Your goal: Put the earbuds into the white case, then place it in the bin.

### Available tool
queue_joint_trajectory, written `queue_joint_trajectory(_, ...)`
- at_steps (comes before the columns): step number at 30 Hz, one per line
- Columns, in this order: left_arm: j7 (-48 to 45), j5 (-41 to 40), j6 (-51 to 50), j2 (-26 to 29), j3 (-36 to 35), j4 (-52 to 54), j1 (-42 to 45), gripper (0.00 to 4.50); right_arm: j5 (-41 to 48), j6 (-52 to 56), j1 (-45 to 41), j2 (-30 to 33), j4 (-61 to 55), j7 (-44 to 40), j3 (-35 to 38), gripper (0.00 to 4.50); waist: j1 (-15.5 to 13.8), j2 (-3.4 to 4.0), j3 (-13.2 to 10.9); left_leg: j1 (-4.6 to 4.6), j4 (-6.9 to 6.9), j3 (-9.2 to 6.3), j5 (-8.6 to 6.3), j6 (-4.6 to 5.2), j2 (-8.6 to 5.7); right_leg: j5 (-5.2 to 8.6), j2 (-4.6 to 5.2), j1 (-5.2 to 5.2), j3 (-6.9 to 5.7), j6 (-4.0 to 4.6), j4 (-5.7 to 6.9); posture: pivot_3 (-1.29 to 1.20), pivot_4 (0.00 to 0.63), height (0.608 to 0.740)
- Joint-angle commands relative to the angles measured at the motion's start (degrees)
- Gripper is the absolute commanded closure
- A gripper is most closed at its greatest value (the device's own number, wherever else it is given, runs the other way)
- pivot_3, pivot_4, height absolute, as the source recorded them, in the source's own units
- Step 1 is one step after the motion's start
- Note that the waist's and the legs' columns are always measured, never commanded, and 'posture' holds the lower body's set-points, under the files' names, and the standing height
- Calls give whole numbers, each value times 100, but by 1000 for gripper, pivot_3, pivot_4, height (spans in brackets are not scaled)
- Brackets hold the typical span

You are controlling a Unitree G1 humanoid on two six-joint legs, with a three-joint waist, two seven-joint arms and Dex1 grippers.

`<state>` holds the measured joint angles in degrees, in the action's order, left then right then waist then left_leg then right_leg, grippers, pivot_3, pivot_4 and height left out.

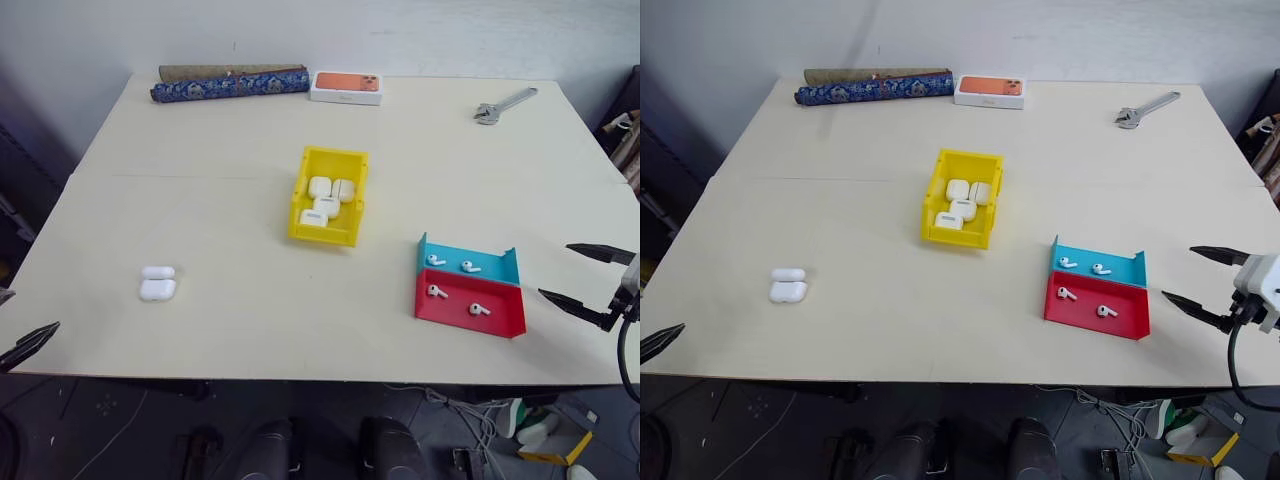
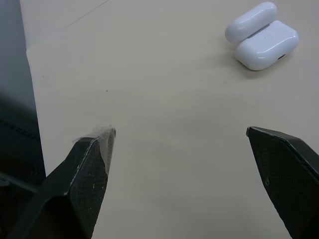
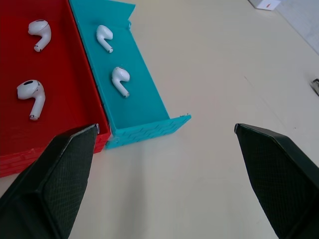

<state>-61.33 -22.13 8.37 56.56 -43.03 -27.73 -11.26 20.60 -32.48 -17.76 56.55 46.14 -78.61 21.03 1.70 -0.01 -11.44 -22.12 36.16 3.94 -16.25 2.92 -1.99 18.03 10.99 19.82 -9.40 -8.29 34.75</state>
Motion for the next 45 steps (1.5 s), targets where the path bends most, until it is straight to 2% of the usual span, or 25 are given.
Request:
queue_joint_trajectory(1,-63,-15,118,58,-16,-49,32,45,91,-49,-21,30,-74,34,113,0,-3,0,0,0,0,0,0,0,0,0,0,0,0,0,0,0,150,740)
queue_joint_trajectory(7,52,-72,1,21,-1,-6,142,45,262,71,81,-239,-453,9,85,0,-5,0,0,0,1,0,0,0,1,0,-1,-1,1,0,1,0,150,740)
queue_joint_trajectory(11,2,-296,-345,14,-193,251,26,45,591,519,107,-637,-1179,99,30,0,12,0,0,0,2,1,0,0,6,0,-9,0,5,0,1,0,150,740)
queue_joint_trajectory(13,516,-323,-529,128,-481,58,251,45,827,855,238,-927,-1837,172,-55,0,1,0,0,0,4,1,1,-1,17,-1,-22,-1,9,1,0,0,150,740)
queue_joint_trajectory(15,810,-311,-1001,235,-750,18,116,45,1143,990,292,-1303,-2624,104,-210,0,0,-7,1,-1,6,-4,3,-6,35,0,-39,1,15,1,1,0,150,740)
queue_joint_trajectory(18,1039,-57,-2101,364,-933,9,-669,45,1726,1118,349,-1881,-3617,42,-311,0,36,-3,-1,2,3,0,3,-16,63,0,-64,6,19,1,1,0,150,740)
queue_joint_trajectory(20,1080,-74,-2397,367,-1123,89,-1005,45,1883,1181,485,-2126,-4056,71,-361,0,15,0,-3,2,-7,8,4,-14,62,0,-69,20,23,1,8,0,150,740)
queue_joint_trajectory(23,1026,-356,-3981,301,-1595,691,-1790,45,2019,1233,624,-2332,-4395,-7,-430,0,-21,-30,-1,-4,-4,8,1,-15,69,0,-76,34,29,1,26,0,150,740)
queue_joint_trajectory(28,1025,-696,-4356,-310,-2136,2297,-2192,45,1942,1201,678,-2343,-4486,-252,-527,0,-140,-38,0,-8,12,5,-26,-33,62,5,-58,11,64,12,-22,0,150,740)
queue_joint_trajectory(30,1155,-834,-4994,-234,-2141,2916,-2159,45,1826,1100,562,-2324,-4263,-314,-520,0,-178,-42,2,-6,16,1,-26,-37,68,6,-50,7,86,20,-50,0,150,740)
queue_joint_trajectory(32,1531,-1157,-6365,245,-2003,3808,-1839,45,1744,1088,334,-2233,-3850,-439,-488,0,-187,-47,2,-4,16,-2,-20,-48,74,2,-53,7,90,28,-53,0,150,740)
queue_joint_trajectory(34,2074,-1658,-8081,656,-1800,4570,-1092,45,1722,1099,224,-2179,-3625,-578,-493,0,-236,-54,0,-5,19,-11,-11,-55,75,2,-59,5,93,29,-38,0,150,740)
queue_joint_trajectory(36,2442,-1852,-9489,872,-1454,5194,-345,45,1715,1070,180,-2164,-3516,-691,-503,0,-229,-45,-5,-5,26,-17,-6,-56,73,3,-81,6,134,30,-30,0,150,740)
queue_joint_trajectory(37,2611,-1921,-9845,889,-1279,5443,-24,45,1711,1058,160,-2166,-3481,-723,-498,0,-198,-38,-8,-4,23,-13,-5,-57,72,2,-112,4,151,29,-14,0,150,740)
queue_joint_trajectory(42,3946,-2725,-10087,614,-401,5984,1089,45,1704,1037,22,-2107,-3273,-853,-425,0,-22,-30,-12,-8,2,-2,6,-57,92,6,-165,39,212,35,2,0,150,740)
queue_joint_trajectory(45,5006,-2794,-10087,30,253,6098,1758,45,1674,1027,-41,-2070,-3178,-853,-406,0,-15,-30,-12,-9,8,-2,10,-74,114,21,-183,42,224,62,8,0,150,740)
